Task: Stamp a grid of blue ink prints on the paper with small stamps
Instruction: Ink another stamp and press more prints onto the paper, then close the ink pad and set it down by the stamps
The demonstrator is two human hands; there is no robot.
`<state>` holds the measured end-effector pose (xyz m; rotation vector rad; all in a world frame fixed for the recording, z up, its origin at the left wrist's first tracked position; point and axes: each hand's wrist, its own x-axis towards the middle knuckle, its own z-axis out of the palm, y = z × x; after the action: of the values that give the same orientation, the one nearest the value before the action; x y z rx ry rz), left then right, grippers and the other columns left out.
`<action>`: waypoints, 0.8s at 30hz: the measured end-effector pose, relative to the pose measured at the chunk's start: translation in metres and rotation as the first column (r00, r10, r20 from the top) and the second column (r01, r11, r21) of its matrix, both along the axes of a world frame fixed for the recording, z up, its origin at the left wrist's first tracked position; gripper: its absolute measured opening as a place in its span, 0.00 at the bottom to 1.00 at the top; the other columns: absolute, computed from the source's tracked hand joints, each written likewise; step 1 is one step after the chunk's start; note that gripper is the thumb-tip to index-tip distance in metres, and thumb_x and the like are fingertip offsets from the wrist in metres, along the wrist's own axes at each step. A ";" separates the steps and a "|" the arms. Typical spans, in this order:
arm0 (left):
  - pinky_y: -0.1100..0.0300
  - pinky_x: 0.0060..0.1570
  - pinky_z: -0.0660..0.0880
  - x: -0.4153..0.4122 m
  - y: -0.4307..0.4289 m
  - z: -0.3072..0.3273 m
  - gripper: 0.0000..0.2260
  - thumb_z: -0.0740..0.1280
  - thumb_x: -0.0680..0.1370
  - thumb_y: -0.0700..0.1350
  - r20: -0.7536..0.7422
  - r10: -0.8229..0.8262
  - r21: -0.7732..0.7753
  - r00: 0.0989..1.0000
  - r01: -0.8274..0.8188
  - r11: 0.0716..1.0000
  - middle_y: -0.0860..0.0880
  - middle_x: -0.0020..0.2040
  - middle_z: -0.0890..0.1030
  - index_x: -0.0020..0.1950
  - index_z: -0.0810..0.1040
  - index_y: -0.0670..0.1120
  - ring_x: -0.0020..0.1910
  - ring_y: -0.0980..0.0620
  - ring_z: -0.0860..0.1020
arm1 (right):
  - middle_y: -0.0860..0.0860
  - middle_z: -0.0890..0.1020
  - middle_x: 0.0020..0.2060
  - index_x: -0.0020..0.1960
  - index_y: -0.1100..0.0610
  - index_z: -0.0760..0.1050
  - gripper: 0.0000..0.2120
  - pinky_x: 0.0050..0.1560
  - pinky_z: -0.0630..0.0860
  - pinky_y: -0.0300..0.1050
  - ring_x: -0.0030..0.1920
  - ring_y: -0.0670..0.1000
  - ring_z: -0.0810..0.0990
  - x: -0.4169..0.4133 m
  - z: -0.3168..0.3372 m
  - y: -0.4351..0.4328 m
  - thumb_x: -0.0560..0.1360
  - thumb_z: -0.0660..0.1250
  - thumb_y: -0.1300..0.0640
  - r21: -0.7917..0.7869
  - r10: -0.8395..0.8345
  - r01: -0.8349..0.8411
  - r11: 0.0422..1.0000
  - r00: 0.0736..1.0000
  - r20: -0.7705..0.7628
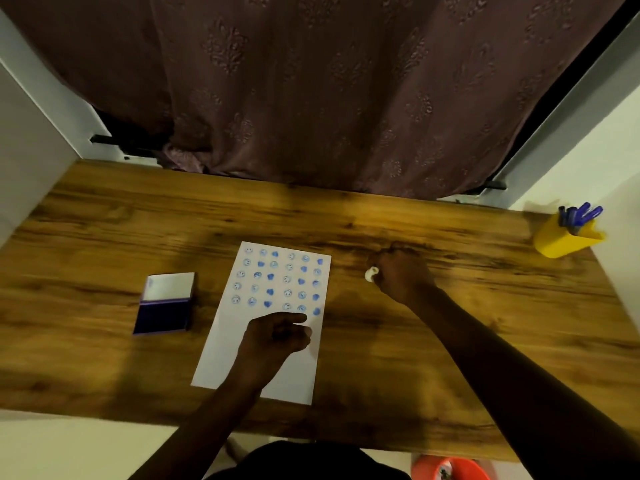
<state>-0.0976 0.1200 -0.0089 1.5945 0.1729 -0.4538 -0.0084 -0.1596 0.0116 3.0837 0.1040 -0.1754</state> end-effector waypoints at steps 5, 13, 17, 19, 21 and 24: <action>0.41 0.61 0.80 0.002 0.005 0.003 0.25 0.79 0.65 0.48 -0.007 -0.006 0.034 1.000 0.007 0.999 0.47 0.53 0.87 0.60 0.81 0.44 0.55 0.46 0.85 | 0.52 0.85 0.54 0.56 0.50 0.82 0.15 0.56 0.76 0.49 0.58 0.56 0.80 0.000 0.010 0.004 0.74 0.69 0.43 -0.067 0.015 -0.015 0.998 1.000 -0.002; 0.50 0.52 0.85 0.012 0.045 0.007 0.15 0.73 0.76 0.36 -0.001 0.089 0.045 0.996 -0.089 0.995 0.42 0.54 0.86 0.62 0.80 0.40 0.50 0.44 0.86 | 0.49 0.84 0.59 0.63 0.48 0.79 0.19 0.57 0.80 0.50 0.59 0.54 0.81 0.003 0.045 0.048 0.75 0.68 0.42 0.224 -0.103 0.101 0.969 0.995 -0.001; 0.47 0.56 0.83 0.020 0.079 0.009 0.10 0.73 0.77 0.37 0.011 0.146 0.080 0.989 -0.147 0.986 0.42 0.50 0.88 0.57 0.84 0.41 0.48 0.45 0.88 | 0.47 0.86 0.54 0.61 0.51 0.82 0.15 0.52 0.81 0.44 0.51 0.48 0.84 -0.003 0.045 0.102 0.78 0.69 0.46 0.494 -0.097 0.084 0.866 0.995 0.001; 0.47 0.55 0.83 0.024 0.097 0.010 0.09 0.73 0.76 0.37 0.038 0.170 0.089 0.985 -0.172 0.981 0.42 0.48 0.88 0.56 0.85 0.42 0.47 0.44 0.88 | 0.48 0.87 0.53 0.61 0.53 0.83 0.15 0.51 0.82 0.44 0.47 0.47 0.85 -0.005 0.041 0.130 0.77 0.70 0.48 0.574 -0.087 0.066 0.816 0.996 0.009; 0.48 0.54 0.83 0.026 0.116 0.009 0.07 0.74 0.76 0.37 0.064 0.192 0.099 0.979 -0.198 0.975 0.43 0.47 0.88 0.53 0.86 0.44 0.46 0.45 0.88 | 0.49 0.87 0.53 0.59 0.54 0.84 0.13 0.51 0.81 0.41 0.48 0.47 0.85 -0.005 0.034 0.157 0.77 0.72 0.51 0.663 -0.077 0.071 0.745 0.997 -0.021; 0.52 0.49 0.84 0.030 0.147 0.005 0.07 0.73 0.76 0.37 0.099 0.231 0.094 0.968 -0.240 0.966 0.44 0.48 0.88 0.52 0.85 0.45 0.48 0.44 0.87 | 0.49 0.87 0.52 0.54 0.55 0.86 0.09 0.45 0.77 0.32 0.48 0.47 0.85 -0.003 0.023 0.192 0.77 0.73 0.53 0.733 -0.063 0.104 0.672 0.995 -0.083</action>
<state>-0.0675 0.2671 -0.0036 1.6692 0.3206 -0.1919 -0.0116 0.0328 0.0342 3.9141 0.0369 -0.2742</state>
